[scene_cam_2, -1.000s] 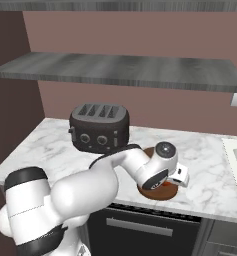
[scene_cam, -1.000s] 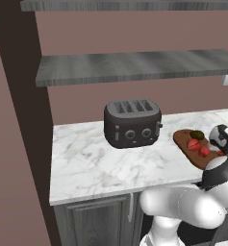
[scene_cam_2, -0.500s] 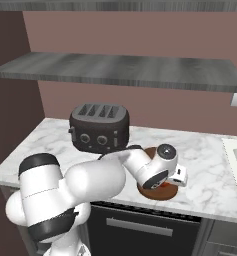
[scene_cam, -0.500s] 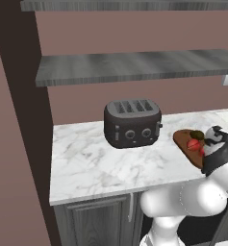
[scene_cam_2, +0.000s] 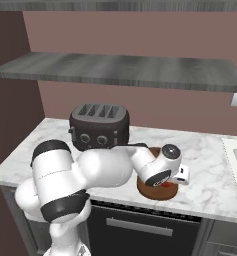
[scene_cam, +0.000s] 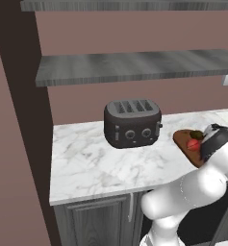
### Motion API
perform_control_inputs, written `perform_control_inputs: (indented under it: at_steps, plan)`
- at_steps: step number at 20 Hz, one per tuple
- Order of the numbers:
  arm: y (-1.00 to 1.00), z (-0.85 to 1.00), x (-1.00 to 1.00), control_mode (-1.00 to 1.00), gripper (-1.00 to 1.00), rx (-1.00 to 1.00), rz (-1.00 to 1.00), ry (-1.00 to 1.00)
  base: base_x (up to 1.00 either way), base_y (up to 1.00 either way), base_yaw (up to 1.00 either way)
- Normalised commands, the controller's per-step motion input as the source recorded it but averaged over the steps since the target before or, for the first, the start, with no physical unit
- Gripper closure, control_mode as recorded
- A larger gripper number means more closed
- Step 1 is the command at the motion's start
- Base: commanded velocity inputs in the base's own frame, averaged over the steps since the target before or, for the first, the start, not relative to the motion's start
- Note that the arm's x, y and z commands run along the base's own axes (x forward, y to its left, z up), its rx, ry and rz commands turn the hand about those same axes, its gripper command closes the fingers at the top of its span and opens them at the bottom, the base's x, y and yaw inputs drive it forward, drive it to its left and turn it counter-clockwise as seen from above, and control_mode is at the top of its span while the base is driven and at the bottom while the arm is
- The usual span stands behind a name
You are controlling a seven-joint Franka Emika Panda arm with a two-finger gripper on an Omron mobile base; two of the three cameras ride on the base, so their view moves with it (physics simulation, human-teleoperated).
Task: Place the avocado, onion, tomato, and bell pepper on the cutting board.
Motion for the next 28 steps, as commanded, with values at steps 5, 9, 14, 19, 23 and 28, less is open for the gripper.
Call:
perform_control_inputs:
  at_steps: [5,9,14,19,23,28]
  plan:
    - [0.0,-0.51,0.08,-1.0,1.0,0.0,0.05,0.08,0.0,0.0,0.0]
    - [0.0,-0.39,0.04,-1.0,-1.0,0.0,0.06,0.04,0.0,0.0,0.0]
    - [-0.03,-0.04,-0.04,-1.0,-1.0,0.0,0.04,0.0,0.0,0.0,0.0]
    - [0.02,0.02,-0.02,-1.0,-1.0,0.0,0.0,0.0,0.0,0.0,0.0]
    - [0.22,0.0,0.0,-1.0,-1.0,0.0,0.0,0.0,0.0,0.0,0.0]
    - [0.38,0.0,-0.03,-1.0,-1.0,0.0,0.0,0.0,0.0,0.0,0.0]
